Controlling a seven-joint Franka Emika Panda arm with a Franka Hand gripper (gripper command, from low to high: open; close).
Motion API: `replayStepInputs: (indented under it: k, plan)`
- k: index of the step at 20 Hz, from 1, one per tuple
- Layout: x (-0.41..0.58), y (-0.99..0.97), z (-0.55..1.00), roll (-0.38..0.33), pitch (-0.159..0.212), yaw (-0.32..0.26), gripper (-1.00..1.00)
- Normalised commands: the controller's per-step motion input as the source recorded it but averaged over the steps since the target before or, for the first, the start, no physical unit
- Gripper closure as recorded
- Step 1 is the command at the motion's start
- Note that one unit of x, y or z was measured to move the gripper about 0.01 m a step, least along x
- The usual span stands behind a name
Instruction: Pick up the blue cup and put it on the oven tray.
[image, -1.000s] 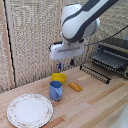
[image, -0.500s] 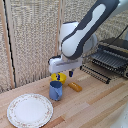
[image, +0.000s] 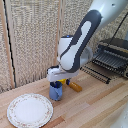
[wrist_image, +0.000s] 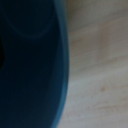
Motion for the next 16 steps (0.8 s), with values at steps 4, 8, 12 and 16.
replayStepInputs:
  k: [4, 8, 12, 16]
  plan:
    - [0.000, 0.07, -0.20, -0.012, 0.000, 0.001, 1.00]
    - [0.000, 0.12, -0.08, -0.015, 0.000, 0.000, 1.00]
    - [0.011, 0.04, -0.08, 0.000, -0.034, 0.000, 1.00]
    - [0.006, 0.00, 0.01, 0.000, -0.145, -0.017, 1.00]
